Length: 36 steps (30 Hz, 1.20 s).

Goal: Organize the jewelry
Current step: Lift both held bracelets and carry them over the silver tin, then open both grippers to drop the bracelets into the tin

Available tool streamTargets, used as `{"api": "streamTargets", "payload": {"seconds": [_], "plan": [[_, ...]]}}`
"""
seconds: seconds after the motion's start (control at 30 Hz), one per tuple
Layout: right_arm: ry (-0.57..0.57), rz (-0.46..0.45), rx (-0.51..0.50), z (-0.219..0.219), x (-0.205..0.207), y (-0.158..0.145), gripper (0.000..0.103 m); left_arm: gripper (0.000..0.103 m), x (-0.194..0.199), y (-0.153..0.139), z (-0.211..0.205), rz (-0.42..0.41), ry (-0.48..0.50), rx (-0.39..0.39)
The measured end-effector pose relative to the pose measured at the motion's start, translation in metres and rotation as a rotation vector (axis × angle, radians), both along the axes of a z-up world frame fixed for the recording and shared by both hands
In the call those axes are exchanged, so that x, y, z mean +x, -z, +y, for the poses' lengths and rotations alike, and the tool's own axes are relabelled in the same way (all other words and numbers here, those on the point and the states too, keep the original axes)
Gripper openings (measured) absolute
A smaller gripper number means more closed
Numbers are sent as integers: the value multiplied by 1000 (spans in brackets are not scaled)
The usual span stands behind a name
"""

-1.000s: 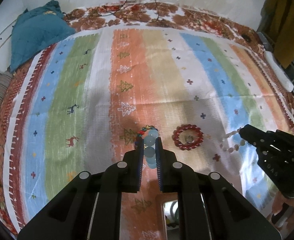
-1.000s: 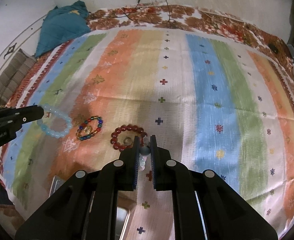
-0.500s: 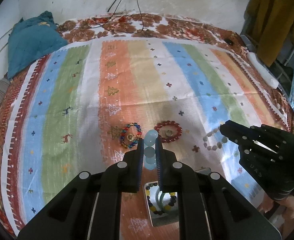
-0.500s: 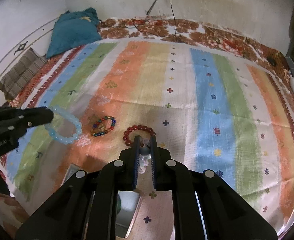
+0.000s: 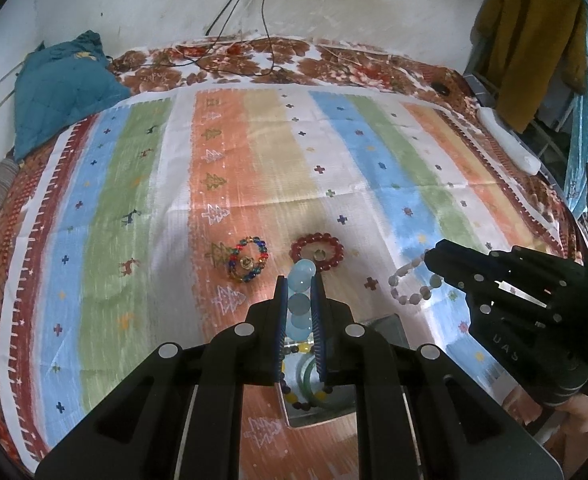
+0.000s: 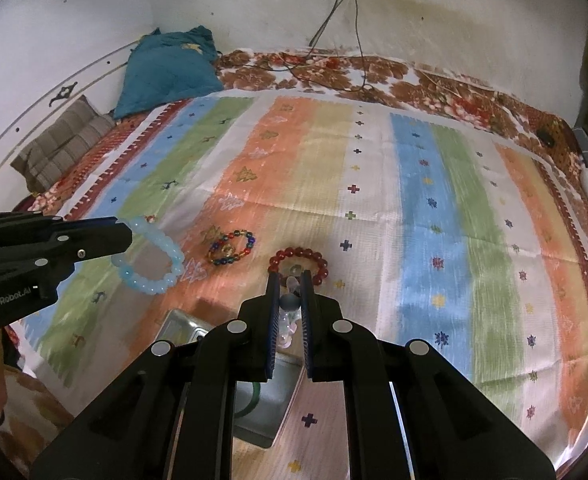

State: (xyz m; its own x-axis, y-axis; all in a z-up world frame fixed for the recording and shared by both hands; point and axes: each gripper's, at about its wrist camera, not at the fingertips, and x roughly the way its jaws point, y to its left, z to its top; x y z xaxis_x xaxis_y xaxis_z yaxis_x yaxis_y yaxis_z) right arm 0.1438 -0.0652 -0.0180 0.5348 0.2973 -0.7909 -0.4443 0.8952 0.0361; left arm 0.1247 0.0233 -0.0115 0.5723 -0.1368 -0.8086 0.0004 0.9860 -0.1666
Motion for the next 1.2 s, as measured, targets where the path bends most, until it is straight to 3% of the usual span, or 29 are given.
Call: {"api": "streamTargets", "payload": {"seconds": [1.2], "plan": [[-42,19,23,-8,-57,2,11,11,-55,6,-21,-30,26,-21]]}}
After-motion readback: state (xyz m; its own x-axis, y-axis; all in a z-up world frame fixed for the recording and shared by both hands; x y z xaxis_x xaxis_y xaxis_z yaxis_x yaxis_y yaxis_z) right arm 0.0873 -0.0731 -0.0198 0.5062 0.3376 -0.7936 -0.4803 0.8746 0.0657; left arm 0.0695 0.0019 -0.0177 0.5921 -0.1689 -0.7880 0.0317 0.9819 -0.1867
